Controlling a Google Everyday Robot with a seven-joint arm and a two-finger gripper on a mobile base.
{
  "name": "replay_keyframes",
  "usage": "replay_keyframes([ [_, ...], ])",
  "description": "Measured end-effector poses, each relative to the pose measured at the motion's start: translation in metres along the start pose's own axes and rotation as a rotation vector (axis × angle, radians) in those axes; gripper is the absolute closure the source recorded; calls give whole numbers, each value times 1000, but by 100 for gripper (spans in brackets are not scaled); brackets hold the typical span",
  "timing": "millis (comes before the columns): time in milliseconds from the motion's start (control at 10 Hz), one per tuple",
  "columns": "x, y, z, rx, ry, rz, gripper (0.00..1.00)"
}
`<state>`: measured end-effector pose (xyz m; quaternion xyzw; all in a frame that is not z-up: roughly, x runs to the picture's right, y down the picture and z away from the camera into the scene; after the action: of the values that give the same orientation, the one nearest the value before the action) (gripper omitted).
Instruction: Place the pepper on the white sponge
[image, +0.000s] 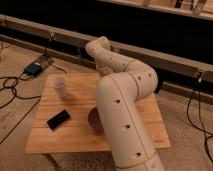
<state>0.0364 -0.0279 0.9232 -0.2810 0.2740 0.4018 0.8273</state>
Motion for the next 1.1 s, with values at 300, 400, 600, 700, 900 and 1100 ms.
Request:
replay_keyframes([
  [300,12,2,16,-11,29,-14,100],
  [400,15,3,22,-12,39,-18,100],
  [600,19,2,30,-12,51,-19,100],
  [700,21,2,34,-12,58,-19,100],
  [900,24,2,43,-8,77,-15,89],
  [1100,28,2,52,-1,101,-12,68],
])
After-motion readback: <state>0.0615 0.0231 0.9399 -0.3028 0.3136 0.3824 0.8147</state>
